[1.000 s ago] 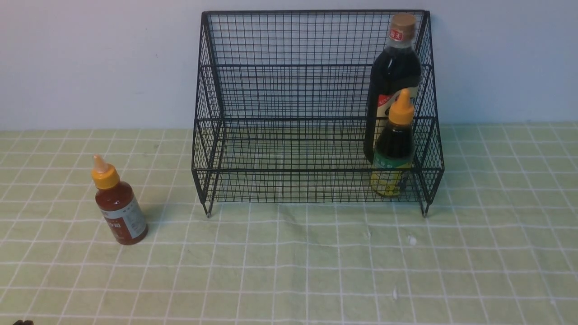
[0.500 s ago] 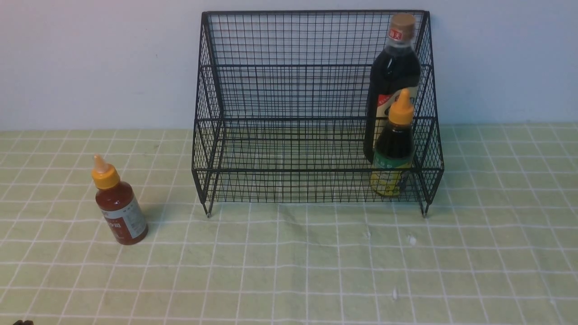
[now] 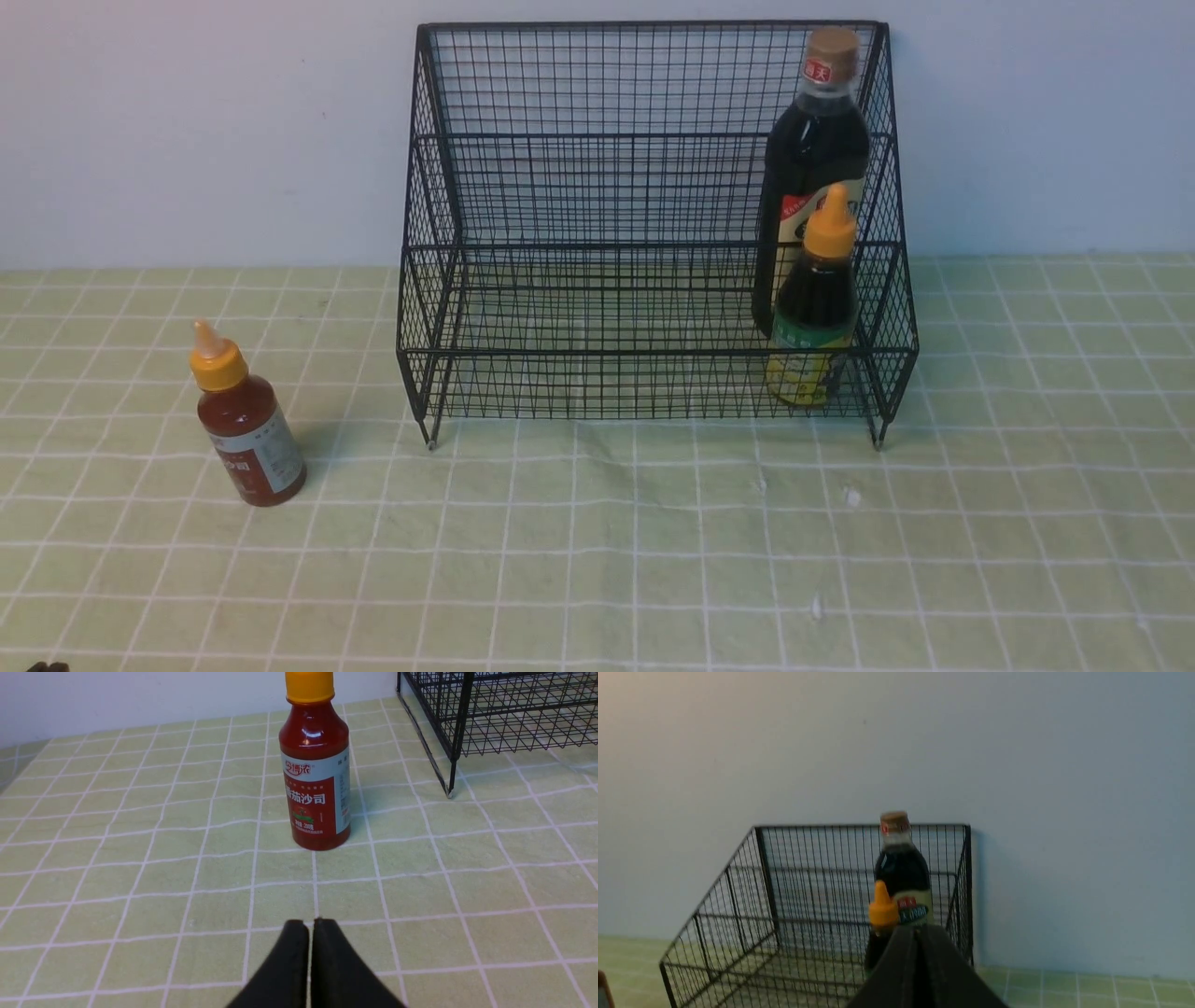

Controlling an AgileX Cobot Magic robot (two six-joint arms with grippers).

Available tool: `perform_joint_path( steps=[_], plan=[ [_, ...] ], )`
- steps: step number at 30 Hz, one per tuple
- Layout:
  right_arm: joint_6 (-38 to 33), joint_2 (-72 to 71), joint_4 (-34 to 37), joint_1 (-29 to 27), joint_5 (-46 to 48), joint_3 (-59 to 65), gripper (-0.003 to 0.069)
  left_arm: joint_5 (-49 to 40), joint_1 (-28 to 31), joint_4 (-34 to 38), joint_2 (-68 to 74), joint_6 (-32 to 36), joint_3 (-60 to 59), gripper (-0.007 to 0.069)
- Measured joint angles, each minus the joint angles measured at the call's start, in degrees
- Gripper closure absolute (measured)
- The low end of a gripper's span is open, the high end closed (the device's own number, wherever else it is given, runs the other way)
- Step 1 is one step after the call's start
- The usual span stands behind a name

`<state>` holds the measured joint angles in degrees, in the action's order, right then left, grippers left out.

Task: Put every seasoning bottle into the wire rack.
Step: Use the left arm to grab the condiment bottle closest to it

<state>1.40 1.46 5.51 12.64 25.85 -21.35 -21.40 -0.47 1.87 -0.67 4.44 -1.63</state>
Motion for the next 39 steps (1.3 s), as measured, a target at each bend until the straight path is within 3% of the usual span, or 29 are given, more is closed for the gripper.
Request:
perform_joint_path(
  steps=[6,12,39],
  plan=[
    [-0.24,-0.59,-6.33,-1.92,-1.47,9.31,0.0673,0.0,0.0,0.0,0.0,0.0,0.0,0.0631],
    [0.73,-1.81,-7.36,-11.82,-2.09,21.01,0.0673,0.0,0.0,0.0,0.0,0.0,0.0,0.0631],
    [0.94,-2.12,-7.61,-12.29,-3.17,22.35,0.0673,-0.05,0.0,0.0,0.0,0.0,0.0,0.0631]
  ],
)
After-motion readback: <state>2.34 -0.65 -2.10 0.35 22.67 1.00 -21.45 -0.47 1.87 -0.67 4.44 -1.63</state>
